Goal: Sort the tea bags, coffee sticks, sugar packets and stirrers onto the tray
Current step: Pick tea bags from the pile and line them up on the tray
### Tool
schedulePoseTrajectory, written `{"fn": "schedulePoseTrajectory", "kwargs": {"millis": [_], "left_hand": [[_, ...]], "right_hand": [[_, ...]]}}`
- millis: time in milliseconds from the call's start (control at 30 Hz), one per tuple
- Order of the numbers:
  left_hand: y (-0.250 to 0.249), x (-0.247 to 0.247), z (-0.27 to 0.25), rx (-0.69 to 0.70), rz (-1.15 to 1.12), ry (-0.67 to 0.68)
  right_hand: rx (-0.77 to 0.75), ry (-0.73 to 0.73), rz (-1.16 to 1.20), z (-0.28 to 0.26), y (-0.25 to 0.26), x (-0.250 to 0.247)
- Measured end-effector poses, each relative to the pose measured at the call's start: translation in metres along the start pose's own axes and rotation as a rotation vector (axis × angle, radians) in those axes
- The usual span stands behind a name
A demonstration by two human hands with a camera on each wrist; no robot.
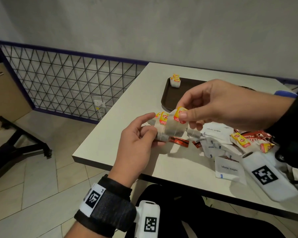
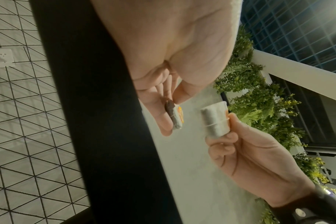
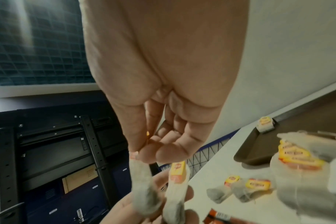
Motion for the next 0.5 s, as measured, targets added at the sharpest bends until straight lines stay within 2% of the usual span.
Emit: {"fn": "schedulePoseTrajectory", "kwargs": {"millis": [100, 267, 500], "left_hand": [[-0.001, 0.000, 0.000, 0.001, -0.023, -0.008], [-0.009, 0.002, -0.007, -0.016, -0.068, 0.029], [-0.011, 0.005, -0.009, 0.006, -0.027, 0.088]], "right_hand": [[0.036, 0.039, 0.045, 0.005, -0.005, 0.011], [0.091, -0.078, 0.078, 0.022, -0.019, 0.024], [0.121, -0.132, 0.042, 0.026, -0.023, 0.022]]}}
Point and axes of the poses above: each hand's wrist, its own z-axis towards the middle knuckle, its own x-axis out of the palm, y = z × x, the point moved 3 cm from there along z, towards the middle knuckle
